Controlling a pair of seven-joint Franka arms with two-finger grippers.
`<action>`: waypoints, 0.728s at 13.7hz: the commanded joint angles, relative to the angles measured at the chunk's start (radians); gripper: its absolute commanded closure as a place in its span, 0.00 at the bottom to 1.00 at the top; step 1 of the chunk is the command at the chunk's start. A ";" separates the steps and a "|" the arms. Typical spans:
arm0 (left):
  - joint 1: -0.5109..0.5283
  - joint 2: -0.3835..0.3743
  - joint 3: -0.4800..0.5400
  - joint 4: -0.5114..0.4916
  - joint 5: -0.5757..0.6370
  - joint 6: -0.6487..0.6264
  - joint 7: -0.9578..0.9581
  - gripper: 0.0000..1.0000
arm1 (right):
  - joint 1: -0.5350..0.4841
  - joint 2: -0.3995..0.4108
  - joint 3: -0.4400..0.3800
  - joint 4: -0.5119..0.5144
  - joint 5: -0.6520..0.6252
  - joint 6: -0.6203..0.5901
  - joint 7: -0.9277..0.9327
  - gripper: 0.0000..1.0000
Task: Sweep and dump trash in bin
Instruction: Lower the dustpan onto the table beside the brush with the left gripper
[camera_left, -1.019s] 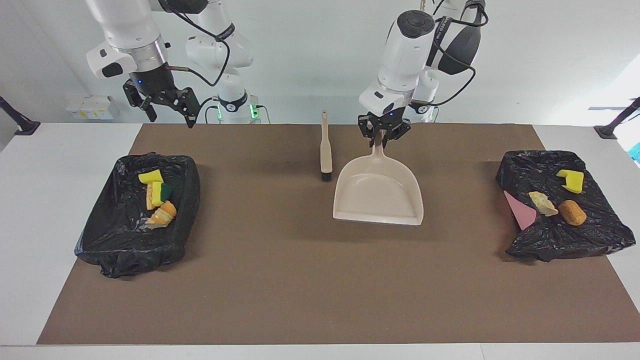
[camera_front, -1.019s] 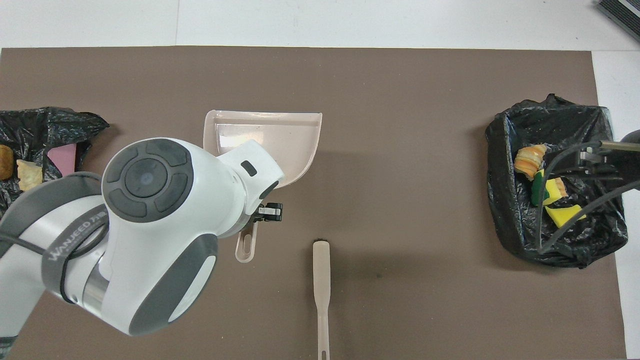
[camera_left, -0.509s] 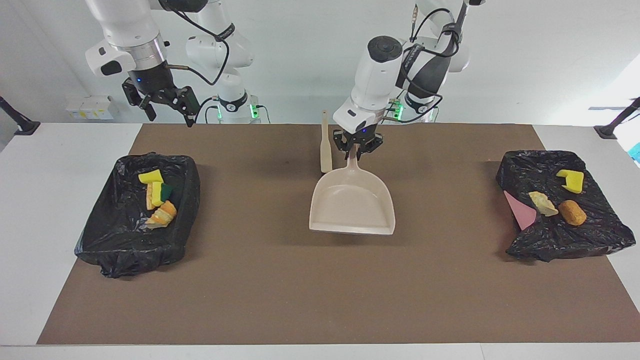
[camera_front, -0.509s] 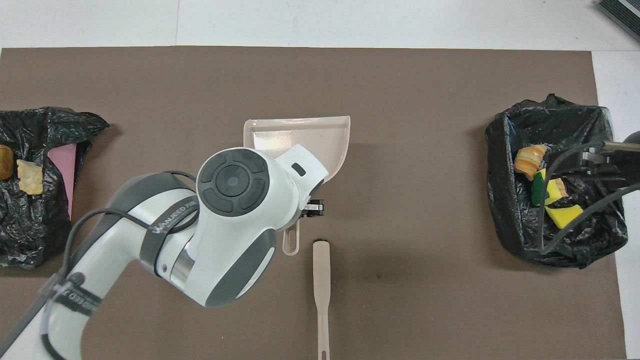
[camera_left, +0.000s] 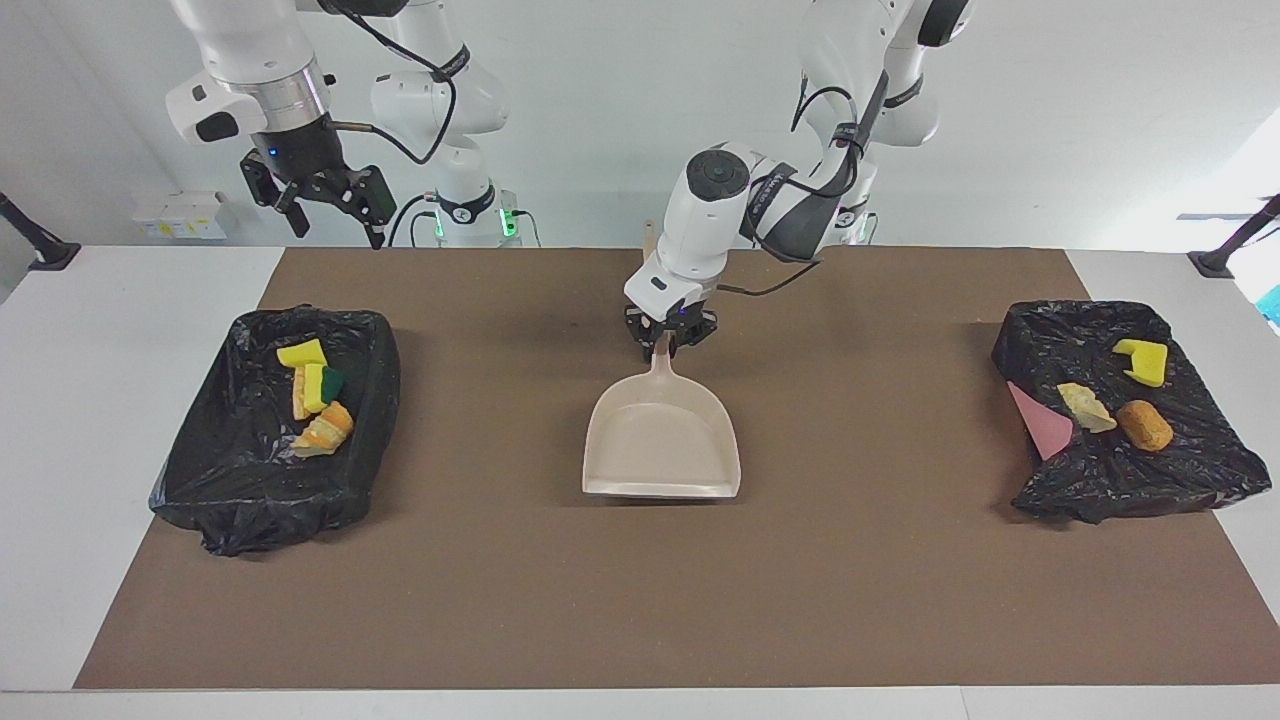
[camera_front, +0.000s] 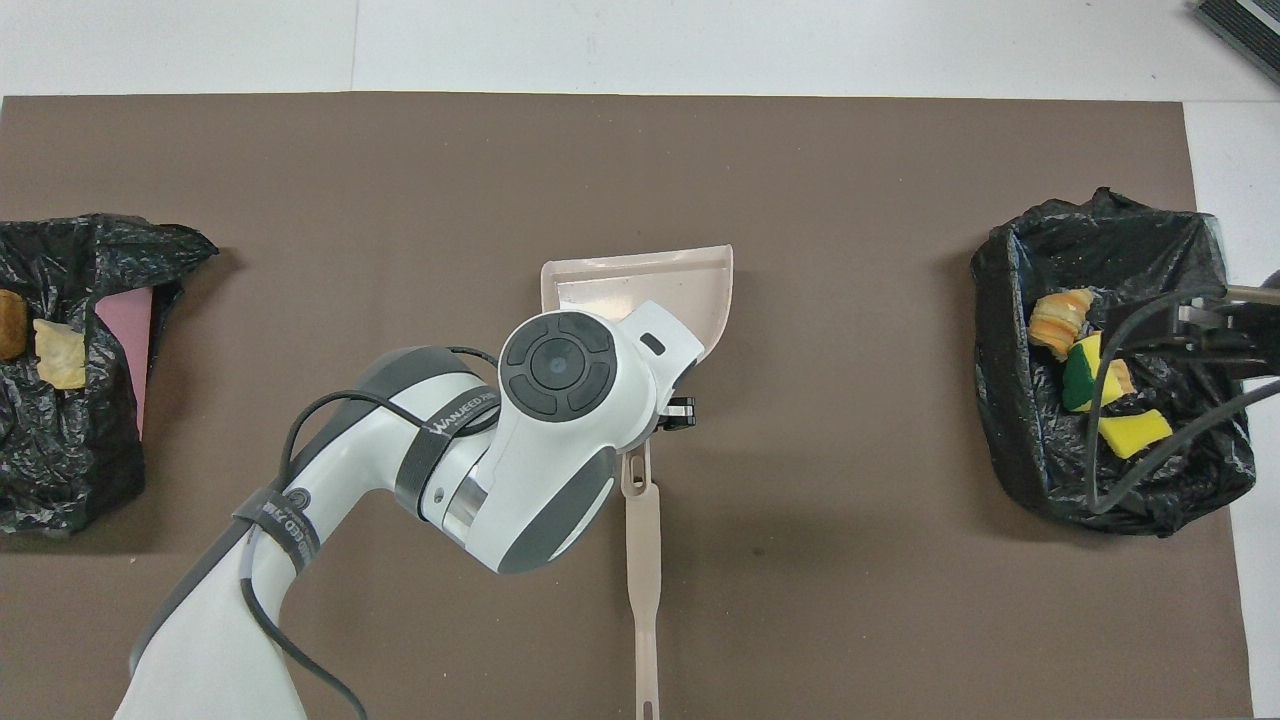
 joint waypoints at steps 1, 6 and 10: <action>-0.013 0.000 0.014 0.002 0.005 0.019 -0.014 1.00 | 0.002 -0.016 -0.018 -0.023 0.030 0.017 -0.043 0.00; -0.007 0.062 0.017 0.007 0.055 0.068 -0.016 1.00 | 0.005 -0.012 -0.066 -0.023 0.068 0.025 -0.111 0.00; 0.002 0.059 0.020 0.002 0.057 0.111 -0.046 0.00 | 0.005 -0.012 -0.061 -0.025 0.065 0.023 -0.108 0.00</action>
